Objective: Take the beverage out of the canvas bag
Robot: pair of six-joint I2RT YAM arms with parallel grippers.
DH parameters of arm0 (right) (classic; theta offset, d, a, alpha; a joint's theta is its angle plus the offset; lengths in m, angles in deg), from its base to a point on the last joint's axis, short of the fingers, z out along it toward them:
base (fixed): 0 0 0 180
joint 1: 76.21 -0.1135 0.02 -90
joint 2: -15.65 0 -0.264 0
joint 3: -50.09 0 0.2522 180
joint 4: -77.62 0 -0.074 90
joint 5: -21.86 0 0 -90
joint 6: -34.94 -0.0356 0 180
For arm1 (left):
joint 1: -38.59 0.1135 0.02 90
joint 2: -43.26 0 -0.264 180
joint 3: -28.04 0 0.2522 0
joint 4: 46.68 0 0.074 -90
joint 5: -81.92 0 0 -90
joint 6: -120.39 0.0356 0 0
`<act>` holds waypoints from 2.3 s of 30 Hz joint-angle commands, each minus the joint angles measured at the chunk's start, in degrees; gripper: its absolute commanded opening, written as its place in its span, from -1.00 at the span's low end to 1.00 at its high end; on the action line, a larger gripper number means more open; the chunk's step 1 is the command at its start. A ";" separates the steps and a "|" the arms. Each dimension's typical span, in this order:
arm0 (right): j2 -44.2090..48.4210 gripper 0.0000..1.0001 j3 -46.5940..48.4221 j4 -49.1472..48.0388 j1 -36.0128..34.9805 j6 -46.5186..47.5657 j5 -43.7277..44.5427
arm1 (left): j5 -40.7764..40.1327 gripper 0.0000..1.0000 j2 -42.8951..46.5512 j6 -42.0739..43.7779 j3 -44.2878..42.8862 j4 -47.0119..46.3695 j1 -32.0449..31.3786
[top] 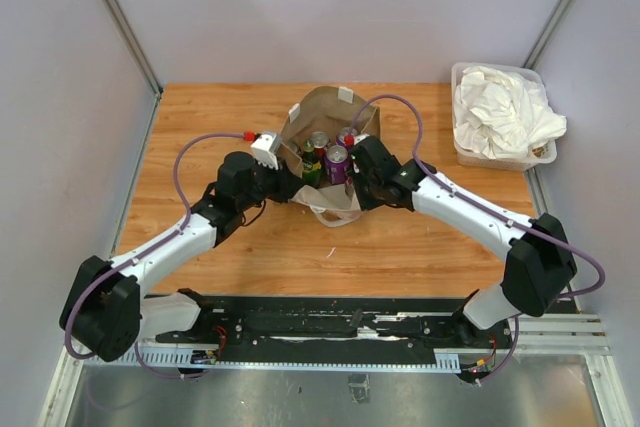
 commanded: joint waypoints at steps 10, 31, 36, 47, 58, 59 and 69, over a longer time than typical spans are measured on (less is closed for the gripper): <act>-7.02 0.07 24.81 9.28 -1.07 13.18 -0.89 | 0.95 -0.99 -2.47 0.06 3.93 2.85 -1.64; -21.21 -0.04 26.18 16.12 -3.62 6.46 3.67 | 1.81 -0.99 -3.37 -1.56 4.53 0.81 -4.11; -20.72 0.52 22.30 17.78 -3.60 -0.92 8.55 | 0.33 -0.99 -0.16 -1.41 4.54 2.83 -4.12; -24.60 0.96 25.31 21.16 -3.54 -10.27 15.51 | -0.73 -0.99 1.26 -0.46 2.73 5.84 -4.08; -30.28 0.97 27.78 19.61 -3.08 -13.43 20.99 | -1.16 -0.99 1.48 -0.02 1.79 7.02 -4.11; -30.48 0.97 27.71 19.47 -3.12 -14.27 22.05 | -1.16 -0.99 1.42 -0.02 1.72 7.02 -4.09; -32.52 0.99 27.48 18.61 -2.19 -16.74 31.30 | -1.51 -0.99 1.71 0.42 1.20 7.76 -4.10</act>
